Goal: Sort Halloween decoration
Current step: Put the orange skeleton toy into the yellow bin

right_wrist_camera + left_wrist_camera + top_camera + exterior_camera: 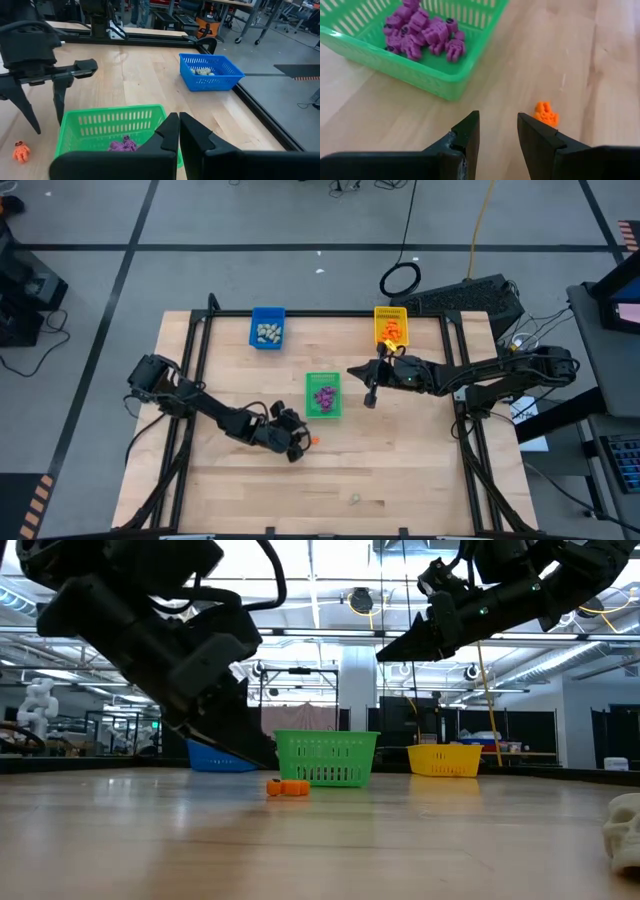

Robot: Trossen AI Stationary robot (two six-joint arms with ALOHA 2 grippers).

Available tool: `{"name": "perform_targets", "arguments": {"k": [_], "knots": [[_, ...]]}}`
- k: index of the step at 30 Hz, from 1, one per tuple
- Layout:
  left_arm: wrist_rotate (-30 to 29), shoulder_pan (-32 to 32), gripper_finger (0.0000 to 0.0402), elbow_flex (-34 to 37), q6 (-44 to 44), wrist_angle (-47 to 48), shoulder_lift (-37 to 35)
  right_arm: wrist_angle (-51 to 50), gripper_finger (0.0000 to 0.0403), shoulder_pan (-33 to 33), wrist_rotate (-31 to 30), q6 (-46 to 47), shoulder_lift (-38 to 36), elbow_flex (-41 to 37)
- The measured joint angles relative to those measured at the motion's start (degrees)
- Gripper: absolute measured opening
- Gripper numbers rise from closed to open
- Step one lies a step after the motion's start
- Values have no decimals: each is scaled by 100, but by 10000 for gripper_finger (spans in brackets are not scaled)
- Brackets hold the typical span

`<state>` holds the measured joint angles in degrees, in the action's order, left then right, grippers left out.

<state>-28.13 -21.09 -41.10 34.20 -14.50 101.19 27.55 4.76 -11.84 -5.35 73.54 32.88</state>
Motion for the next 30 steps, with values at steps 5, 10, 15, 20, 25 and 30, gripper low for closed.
{"name": "perform_targets", "arguments": {"k": [5,10,15,20,25,30], "knots": [[94,-8,130,0,-1,-46,0,-13,0,0,0,-3,0,0],[269,-182,130,-2,-56,-488,132,-17,0,0,-2,-3,-2,0],[251,-358,130,-311,-203,-383,620,-15,0,2,-2,6,-2,0],[-50,-372,130,-590,-192,-467,1061,-48,0,1,0,12,-2,0],[-49,-354,103,-635,-216,-410,1069,-48,0,0,-2,6,-2,0],[185,-343,27,-634,-490,-279,987,-80,0,-1,0,42,-2,0]]}}
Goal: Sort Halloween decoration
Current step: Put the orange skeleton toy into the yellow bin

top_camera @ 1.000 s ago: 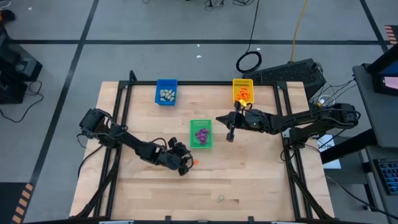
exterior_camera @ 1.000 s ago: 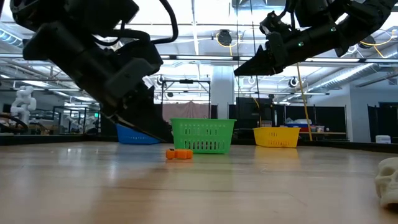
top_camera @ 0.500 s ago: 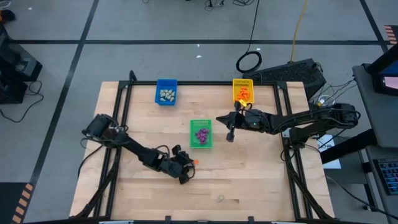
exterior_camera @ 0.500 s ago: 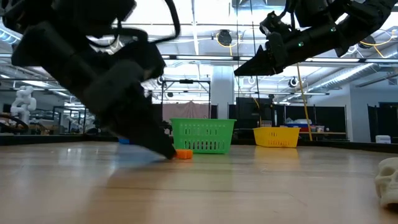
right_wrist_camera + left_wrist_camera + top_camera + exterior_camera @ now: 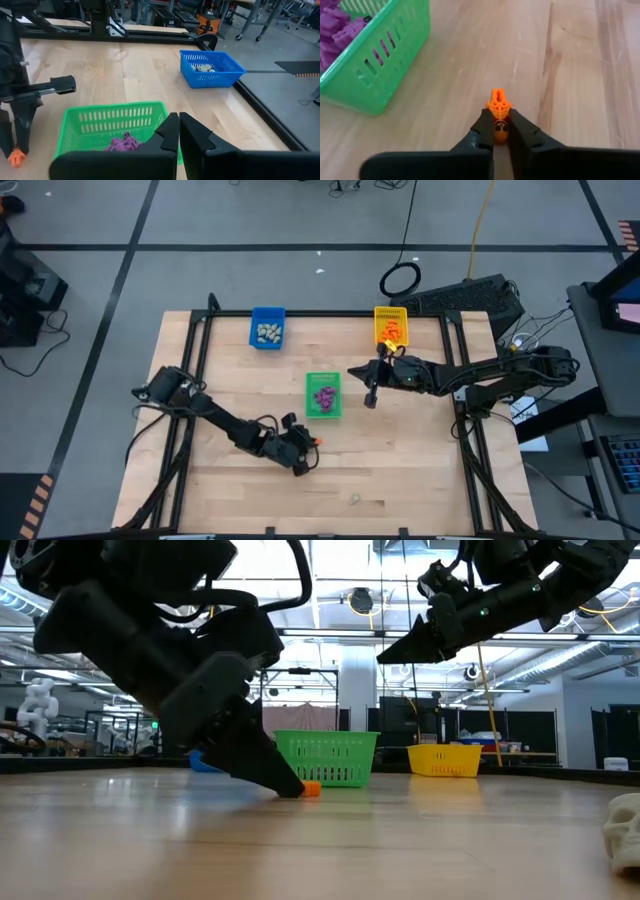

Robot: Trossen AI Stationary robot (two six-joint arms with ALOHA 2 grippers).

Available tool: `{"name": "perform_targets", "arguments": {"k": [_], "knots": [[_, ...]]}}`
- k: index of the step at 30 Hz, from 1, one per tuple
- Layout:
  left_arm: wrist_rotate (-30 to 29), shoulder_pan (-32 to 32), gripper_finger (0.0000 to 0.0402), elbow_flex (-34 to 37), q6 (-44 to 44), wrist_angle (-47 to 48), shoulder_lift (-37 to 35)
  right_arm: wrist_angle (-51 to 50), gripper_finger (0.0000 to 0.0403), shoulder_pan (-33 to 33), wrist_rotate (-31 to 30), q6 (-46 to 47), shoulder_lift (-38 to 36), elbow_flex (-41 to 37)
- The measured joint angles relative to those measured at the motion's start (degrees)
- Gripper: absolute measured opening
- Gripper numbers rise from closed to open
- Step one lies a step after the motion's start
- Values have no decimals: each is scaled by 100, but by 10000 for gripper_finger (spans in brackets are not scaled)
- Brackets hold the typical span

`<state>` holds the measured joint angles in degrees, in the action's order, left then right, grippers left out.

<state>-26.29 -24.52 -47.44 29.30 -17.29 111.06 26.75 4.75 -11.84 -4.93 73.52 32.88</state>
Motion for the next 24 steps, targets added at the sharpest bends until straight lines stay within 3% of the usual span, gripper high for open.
{"name": "perform_targets", "arguments": {"k": [7,13,19,24], "knots": [[441,10,14,30,-316,289,-413,-47,0,-2,7,77,-2,0],[971,193,12,18,-616,518,-1236,-53,0,-213,31,-64,-2,6],[1435,463,12,20,-741,632,-2108,-47,0,-598,768,-671,-2,169],[2057,756,12,16,-607,517,-2570,-50,1,-1097,903,-1146,-2,381]]}}
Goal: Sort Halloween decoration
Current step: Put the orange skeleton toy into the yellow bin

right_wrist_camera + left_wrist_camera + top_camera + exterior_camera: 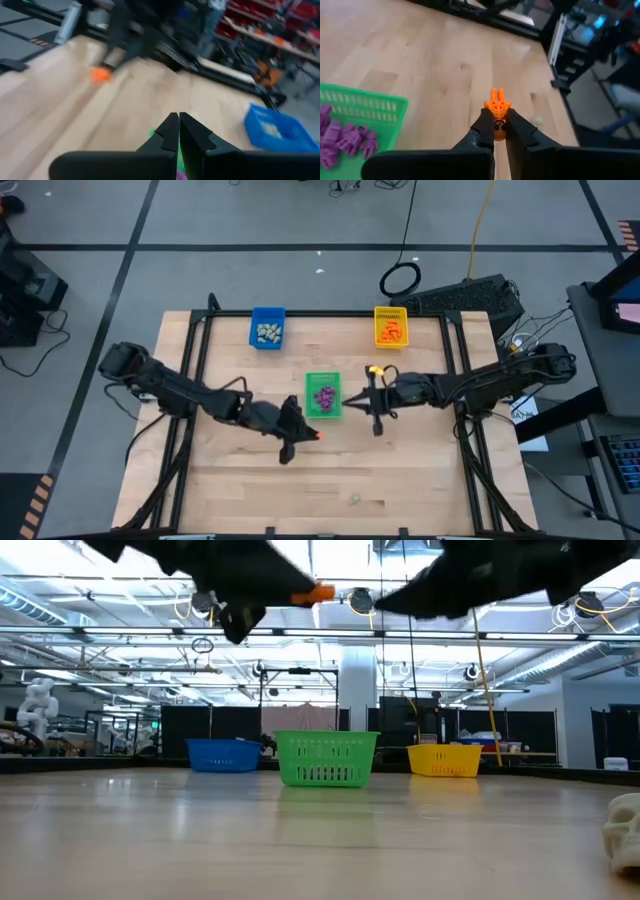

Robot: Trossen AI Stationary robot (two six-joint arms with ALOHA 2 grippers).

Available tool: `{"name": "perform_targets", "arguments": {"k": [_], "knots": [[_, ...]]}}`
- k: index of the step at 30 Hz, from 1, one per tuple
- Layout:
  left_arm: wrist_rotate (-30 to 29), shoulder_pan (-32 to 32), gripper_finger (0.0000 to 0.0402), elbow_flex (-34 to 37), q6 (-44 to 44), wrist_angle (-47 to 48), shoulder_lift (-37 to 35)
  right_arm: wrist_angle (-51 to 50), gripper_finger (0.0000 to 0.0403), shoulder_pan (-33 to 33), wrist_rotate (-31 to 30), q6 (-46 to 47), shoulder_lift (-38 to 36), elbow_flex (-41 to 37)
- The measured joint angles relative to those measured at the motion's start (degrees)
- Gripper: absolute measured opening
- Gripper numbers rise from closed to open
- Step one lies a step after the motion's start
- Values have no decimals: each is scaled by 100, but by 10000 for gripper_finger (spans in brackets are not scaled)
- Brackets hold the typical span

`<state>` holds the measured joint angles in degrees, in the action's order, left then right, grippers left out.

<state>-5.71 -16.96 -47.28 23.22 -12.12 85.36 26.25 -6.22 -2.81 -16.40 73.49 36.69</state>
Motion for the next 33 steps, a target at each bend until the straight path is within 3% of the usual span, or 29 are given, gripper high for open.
{"name": "perform_targets", "arguments": {"k": [5,12,18,25,33], "knots": [[368,308,12,3,606,-14,-81,8,30,-445,-20,-386,27,172],[1010,528,12,3,802,-671,-83,6,119,-946,-472,-986,471,495],[1074,547,11,3,948,-807,-85,29,166,-1070,-672,-1036,951,1072],[1086,519,11,3,951,-1053,-85,32,152,-1078,-637,-1286,1416,1384],[1106,514,11,3,957,-1082,-88,144,67,-1107,-785,-1343,1443,1425]]}}
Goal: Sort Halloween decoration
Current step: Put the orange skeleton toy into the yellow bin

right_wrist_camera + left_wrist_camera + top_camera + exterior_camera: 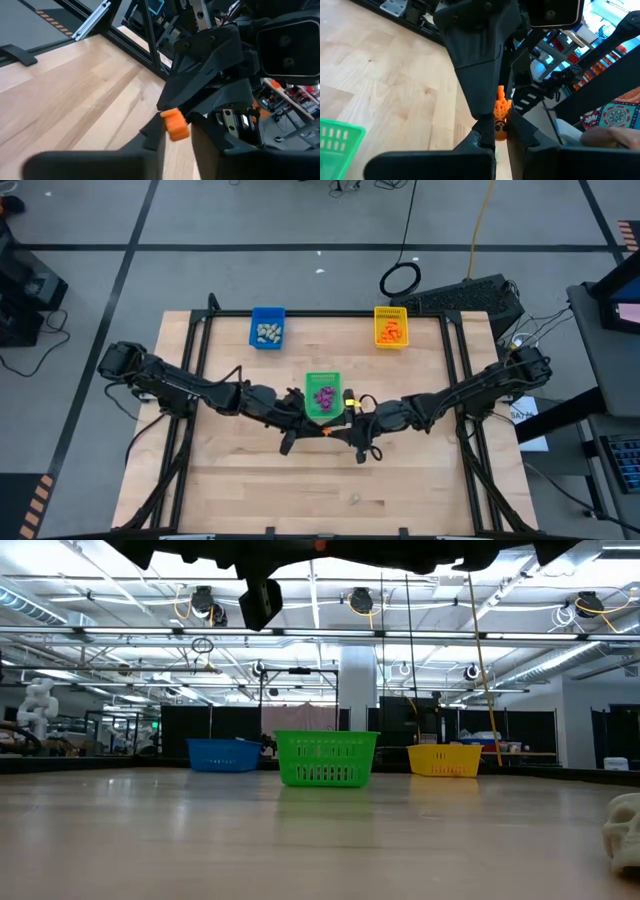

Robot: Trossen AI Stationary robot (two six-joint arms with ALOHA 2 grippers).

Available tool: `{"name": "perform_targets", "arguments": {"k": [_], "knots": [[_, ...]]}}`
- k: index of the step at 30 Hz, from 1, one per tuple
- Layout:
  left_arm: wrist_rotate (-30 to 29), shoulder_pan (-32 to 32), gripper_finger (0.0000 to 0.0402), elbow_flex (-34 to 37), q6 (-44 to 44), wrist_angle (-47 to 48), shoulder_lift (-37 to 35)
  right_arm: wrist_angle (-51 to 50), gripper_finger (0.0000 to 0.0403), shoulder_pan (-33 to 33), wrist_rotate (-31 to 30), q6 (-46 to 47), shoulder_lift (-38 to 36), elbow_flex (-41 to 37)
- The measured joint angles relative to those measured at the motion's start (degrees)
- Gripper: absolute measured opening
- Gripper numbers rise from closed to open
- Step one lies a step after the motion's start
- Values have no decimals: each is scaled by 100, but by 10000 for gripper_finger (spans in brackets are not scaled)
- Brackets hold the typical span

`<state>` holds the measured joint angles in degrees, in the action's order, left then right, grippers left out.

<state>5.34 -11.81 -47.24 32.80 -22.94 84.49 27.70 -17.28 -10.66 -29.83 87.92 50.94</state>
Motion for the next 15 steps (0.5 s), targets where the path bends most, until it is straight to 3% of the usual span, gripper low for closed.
{"name": "perform_targets", "arguments": {"k": [6,15], "knots": [[-106,-7,23,0,4,35,-4,-10,8,-23,-12,-85,-2,-7],[-834,7,137,-2,-704,353,-9,-9,10,-6,-270,5,9,-7]]}}
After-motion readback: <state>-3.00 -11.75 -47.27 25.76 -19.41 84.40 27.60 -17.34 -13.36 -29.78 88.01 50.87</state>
